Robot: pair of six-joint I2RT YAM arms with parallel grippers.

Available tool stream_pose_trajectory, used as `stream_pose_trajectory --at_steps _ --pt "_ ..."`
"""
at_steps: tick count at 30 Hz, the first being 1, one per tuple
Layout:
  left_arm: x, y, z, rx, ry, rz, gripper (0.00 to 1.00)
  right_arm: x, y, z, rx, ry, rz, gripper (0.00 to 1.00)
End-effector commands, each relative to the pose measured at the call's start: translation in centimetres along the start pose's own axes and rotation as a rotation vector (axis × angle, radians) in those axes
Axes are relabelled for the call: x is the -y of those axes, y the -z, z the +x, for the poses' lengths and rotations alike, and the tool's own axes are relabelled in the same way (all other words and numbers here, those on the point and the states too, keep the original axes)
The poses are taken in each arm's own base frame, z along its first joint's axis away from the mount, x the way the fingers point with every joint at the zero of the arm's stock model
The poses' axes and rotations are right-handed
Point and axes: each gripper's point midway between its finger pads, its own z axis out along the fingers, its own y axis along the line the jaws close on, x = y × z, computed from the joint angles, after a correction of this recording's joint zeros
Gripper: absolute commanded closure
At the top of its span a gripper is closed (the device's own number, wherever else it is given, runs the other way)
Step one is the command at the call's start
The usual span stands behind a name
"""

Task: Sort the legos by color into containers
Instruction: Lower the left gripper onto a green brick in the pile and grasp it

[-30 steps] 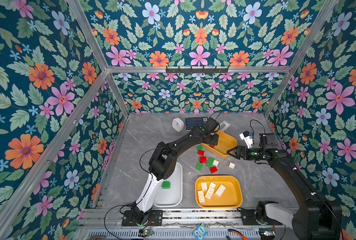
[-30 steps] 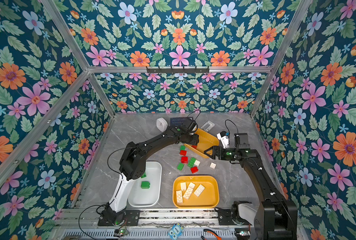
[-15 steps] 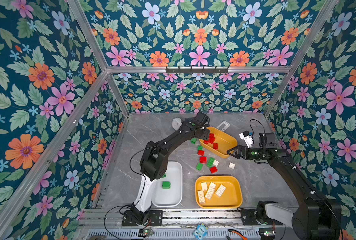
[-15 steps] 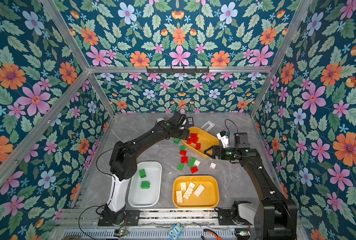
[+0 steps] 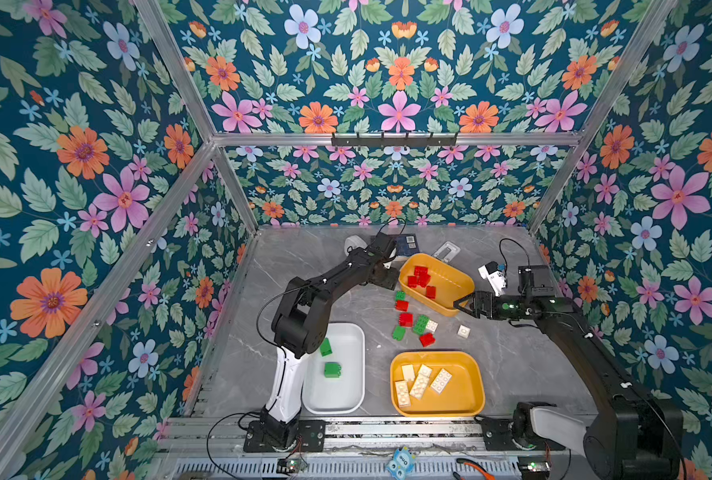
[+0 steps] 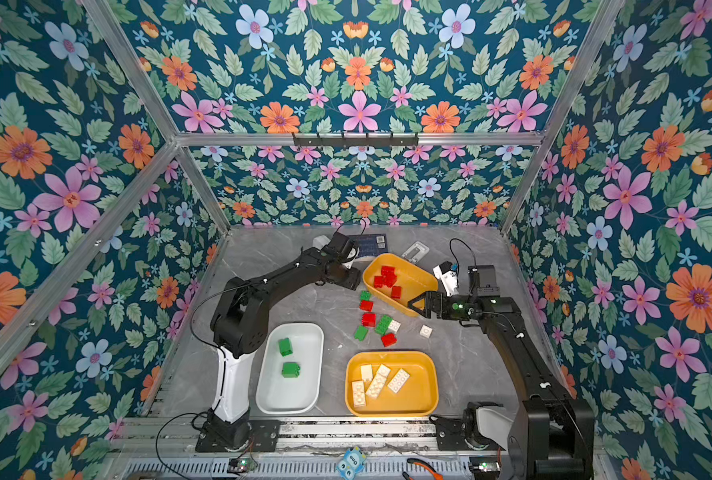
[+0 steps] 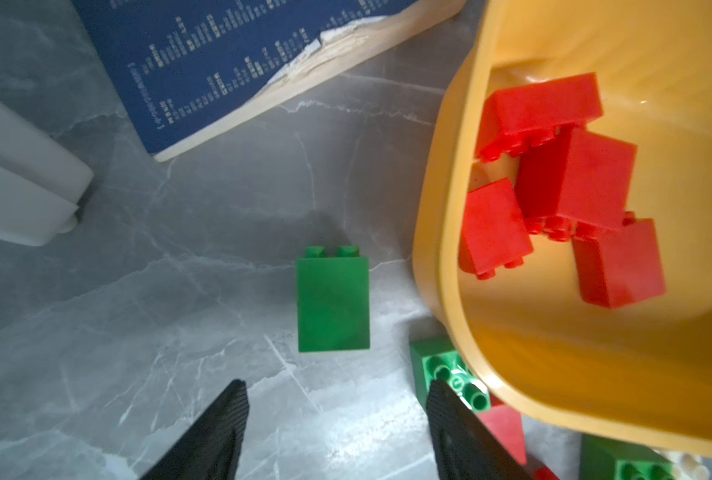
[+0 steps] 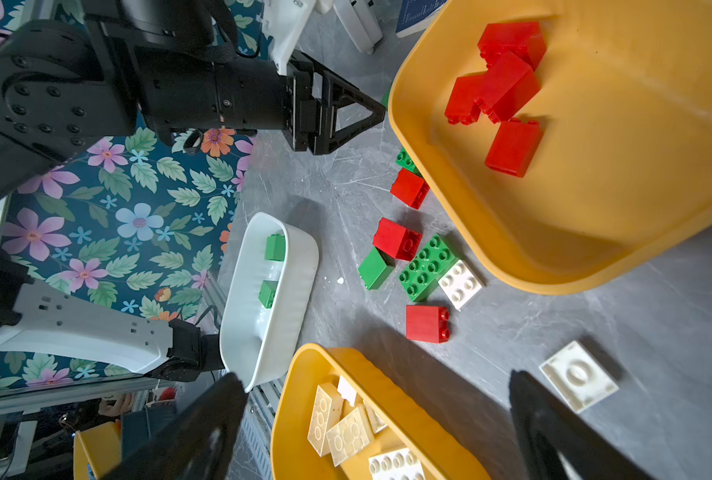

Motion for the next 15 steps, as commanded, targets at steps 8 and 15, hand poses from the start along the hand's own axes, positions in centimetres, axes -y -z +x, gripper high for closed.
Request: stream_pose_trajectory --at_steps 8,15 --pt "-0.8 -2.5 -1.4 0.033 -0.015 0.000 0.31 0.0 0.1 0.3 -0.013 -0.005 0.004 0.01" --pt "-0.7 -4.1 -2.2 0.046 0.005 0.005 0.34 0.1 0.1 0.5 -0.014 -0.009 0.011 0.01"
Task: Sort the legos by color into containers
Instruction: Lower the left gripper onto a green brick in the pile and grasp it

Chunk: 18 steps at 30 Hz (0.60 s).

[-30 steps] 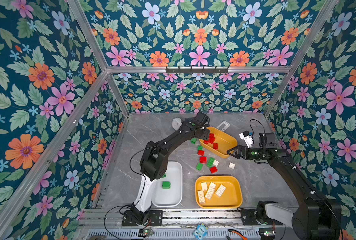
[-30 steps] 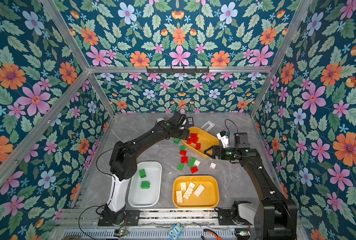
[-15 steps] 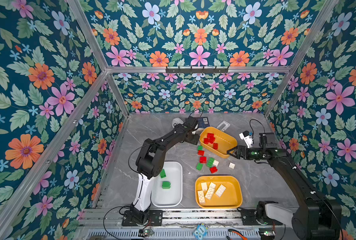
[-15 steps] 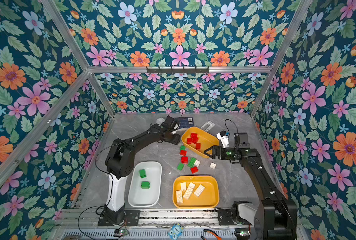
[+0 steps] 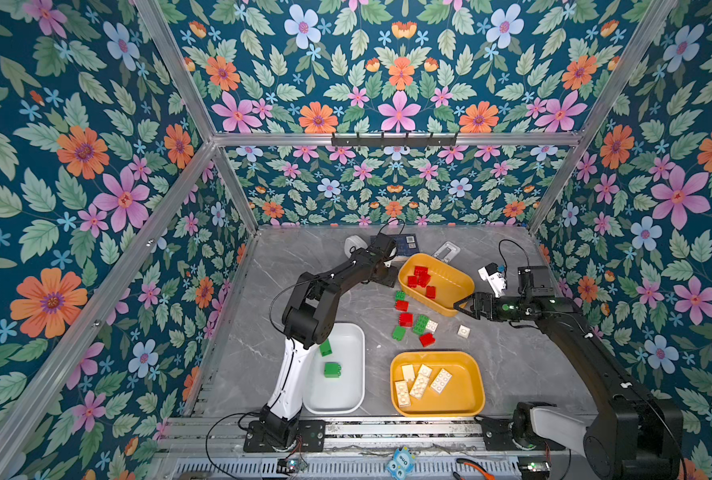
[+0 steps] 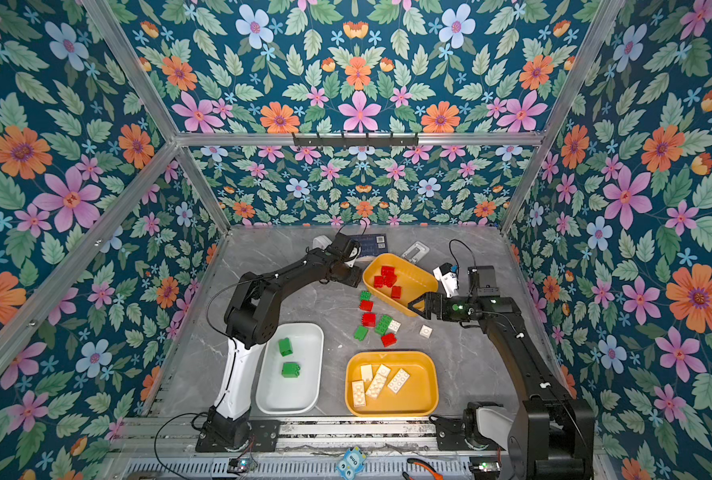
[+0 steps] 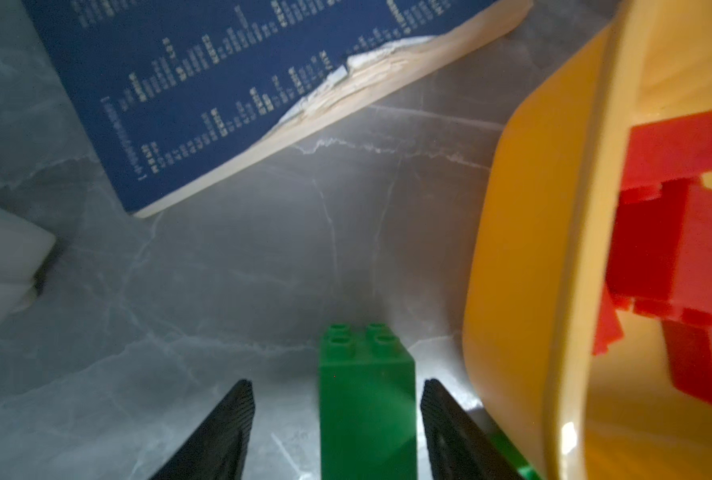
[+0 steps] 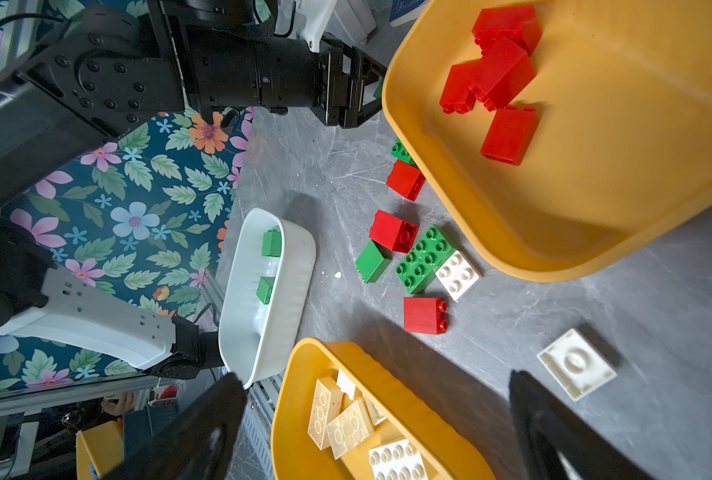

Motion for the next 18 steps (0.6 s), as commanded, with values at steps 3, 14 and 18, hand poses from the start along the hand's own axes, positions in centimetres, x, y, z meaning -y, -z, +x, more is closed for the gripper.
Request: stream_pose_trajectory --at_steps 3,14,18 --pt "0.0 -0.7 -0.6 0.017 0.005 0.002 0.36 -0.1 0.1 0.0 0.000 0.007 -0.001 0.01" --pt "-0.7 -1.2 0.7 -0.026 0.010 -0.034 0.59 0.1 -0.1 -0.1 -0.003 0.007 -0.003 0.01" --pt "-0.9 0.6 0.1 -0.014 0.013 -0.047 0.64 0.1 -0.2 -0.3 0.001 0.005 -0.006 0.01"
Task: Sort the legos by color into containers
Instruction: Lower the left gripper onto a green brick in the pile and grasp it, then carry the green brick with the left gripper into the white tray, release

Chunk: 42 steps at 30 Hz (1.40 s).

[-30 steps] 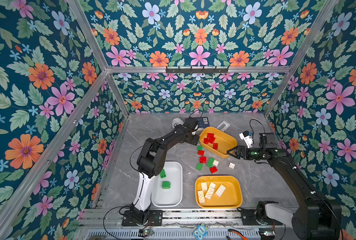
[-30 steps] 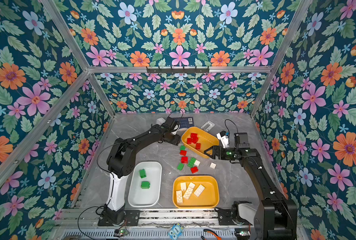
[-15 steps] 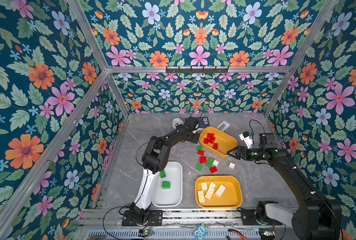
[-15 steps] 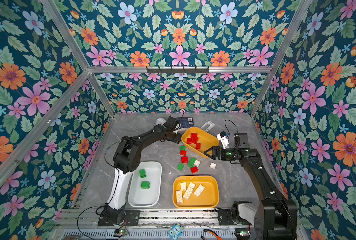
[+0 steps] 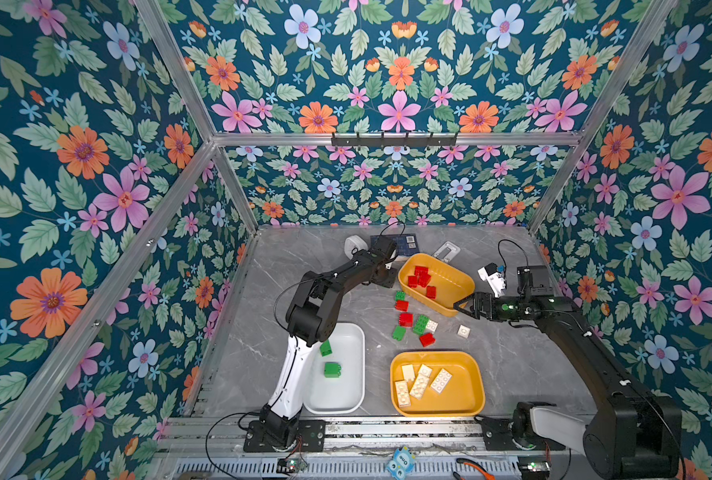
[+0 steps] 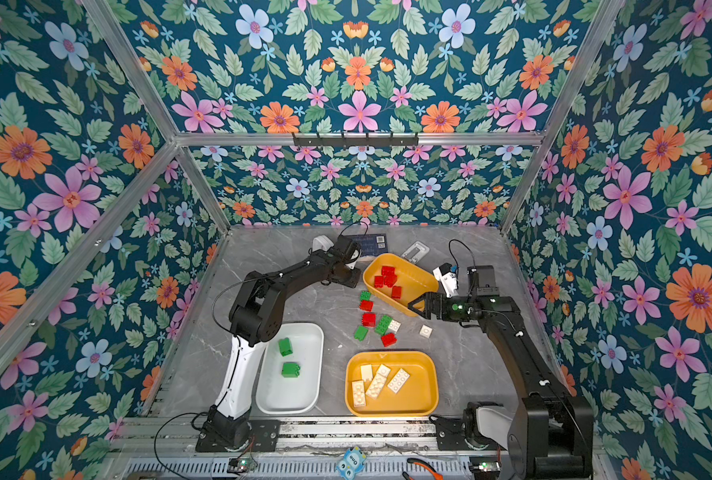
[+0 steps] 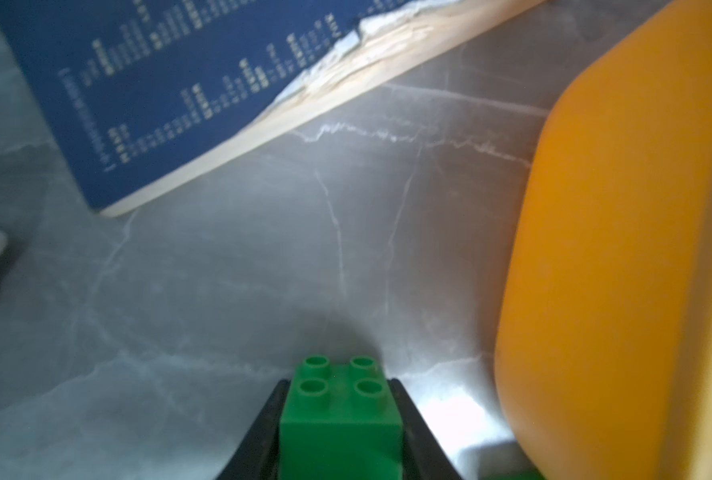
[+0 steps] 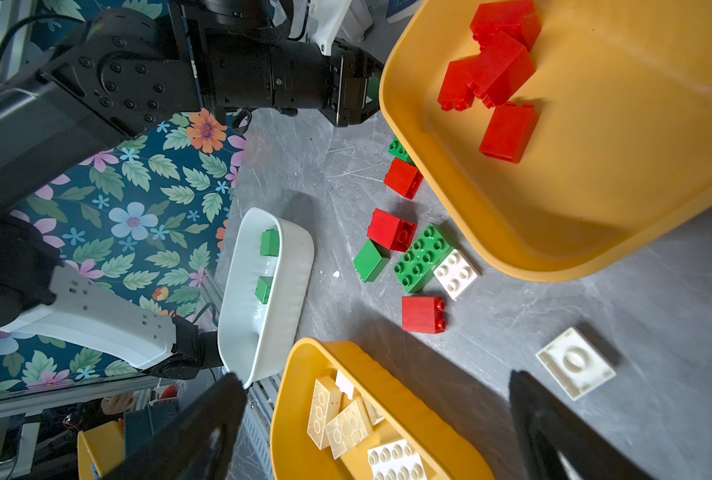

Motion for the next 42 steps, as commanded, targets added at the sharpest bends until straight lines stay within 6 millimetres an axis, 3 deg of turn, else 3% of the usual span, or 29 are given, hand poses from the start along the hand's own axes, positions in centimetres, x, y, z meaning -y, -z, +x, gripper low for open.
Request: stream_pose_trajectory --at_steps 1,5,12,16,20,24,30,35,38,42 --pt "-0.3 2.0 -0.7 0.014 0.006 -0.020 0.65 -0.2 0.0 -0.4 0.009 0.014 -0.009 0.01" --pt "-0.3 5.3 -0.7 0.016 0.021 -0.013 0.65 -0.2 -0.1 -0.6 0.013 0.015 -0.014 0.01" --pt "-0.9 12.9 2.7 0.006 0.158 -0.045 0.65 0.0 -0.6 -0.6 0.010 0.002 -0.036 0.01" --pt "-0.8 16.4 7.1 -0.019 0.239 -0.051 0.65 -0.1 -0.8 -0.6 0.007 -0.005 -0.054 0.01" --pt "-1.5 18.5 12.5 -0.066 0.307 -0.085 0.65 -0.2 -0.9 -0.7 0.002 -0.002 -0.069 0.01" --pt "-1.9 19.4 16.6 -0.089 0.380 -0.080 0.65 -0.4 -1.0 -0.7 0.000 0.000 -0.081 0.01" --pt "-2.5 18.4 20.6 -0.130 0.421 -0.098 0.64 -0.5 -1.0 -0.4 -0.006 -0.001 -0.095 0.01" --pt "-3.7 17.3 22.4 -0.170 0.421 -0.173 0.54 -0.4 -0.9 0.1 -0.005 -0.004 -0.087 0.01" --pt "-4.6 17.3 22.8 -0.193 0.428 -0.236 0.41 -0.2 -0.9 0.4 -0.007 -0.011 -0.068 0.01" --pt "-4.4 18.1 21.0 -0.162 0.438 -0.227 0.34 -0.2 -0.8 0.6 -0.004 -0.008 -0.067 0.01"
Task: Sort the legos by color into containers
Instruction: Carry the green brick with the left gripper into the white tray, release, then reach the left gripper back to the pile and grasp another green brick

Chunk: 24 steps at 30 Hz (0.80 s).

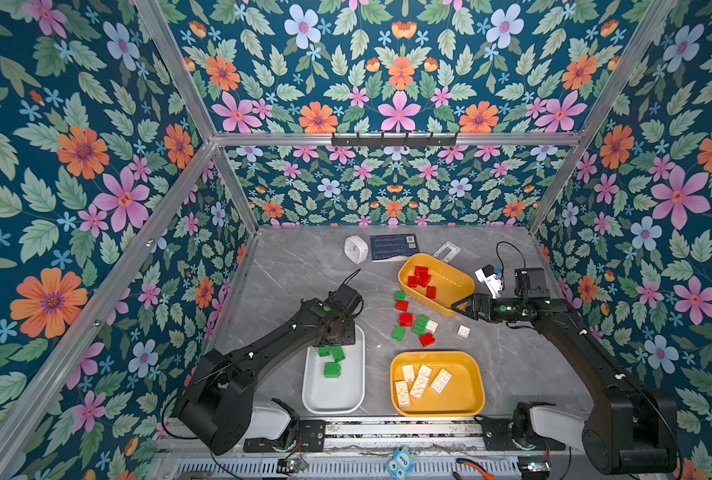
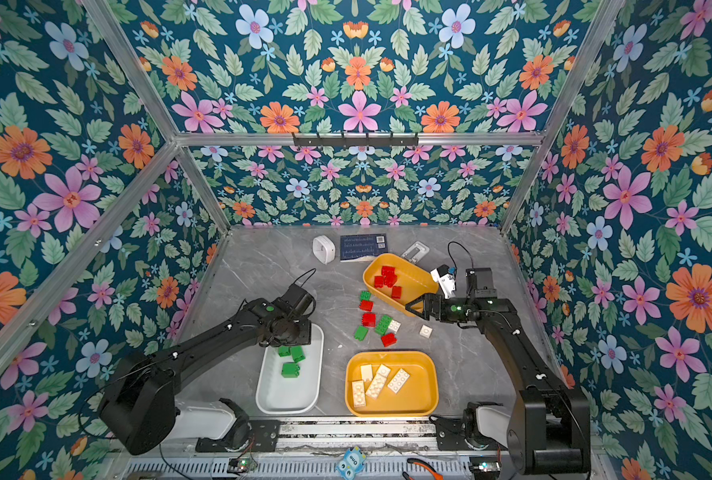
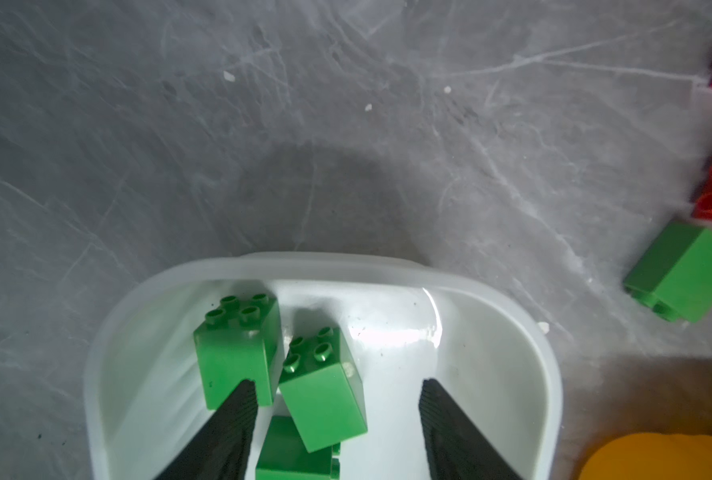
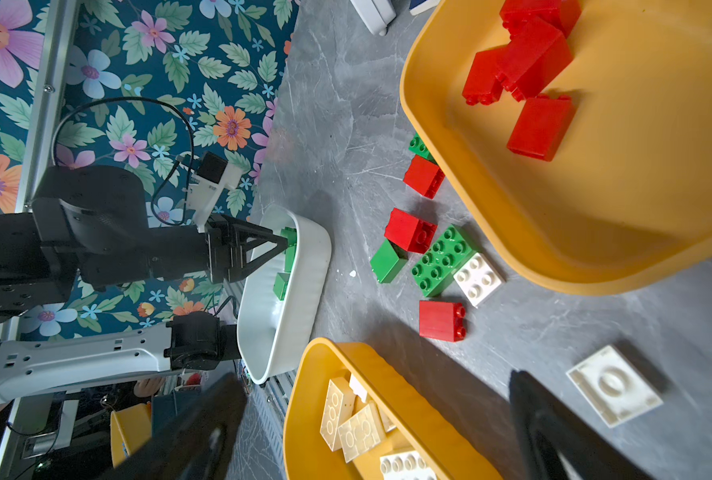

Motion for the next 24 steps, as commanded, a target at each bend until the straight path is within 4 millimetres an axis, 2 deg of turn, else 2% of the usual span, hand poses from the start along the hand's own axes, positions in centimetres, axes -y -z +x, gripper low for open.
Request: stream_pose_trajectory --at_steps 1,5,9,14,17,20,24 --pt "0.1 1.3 -1.3 0.035 0.019 -0.008 0.34 0.0 0.1 0.2 0.001 0.002 0.008 0.01" --pt "3.1 3.7 -4.4 0.097 0.038 0.094 0.32 0.0 0.1 0.0 0.007 0.003 0.009 0.01" --pt "6.7 3.9 -6.8 0.121 0.018 0.177 0.31 0.0 0.1 -0.4 0.016 0.003 0.008 0.01" --pt "11.3 2.8 -9.5 0.138 -0.077 0.207 0.31 -0.1 0.1 -0.7 0.020 0.009 0.012 0.01" --pt "13.8 1.3 -10.8 0.139 -0.111 0.229 0.31 -0.1 0.2 -0.7 0.022 0.011 0.015 0.01" --pt "16.4 -0.3 -11.5 0.135 -0.130 0.287 0.31 0.0 0.3 -0.6 0.024 0.012 0.020 0.01" --pt "18.4 -2.7 -12.1 0.129 -0.137 0.327 0.32 0.1 0.3 -0.2 0.023 0.010 0.026 0.01"
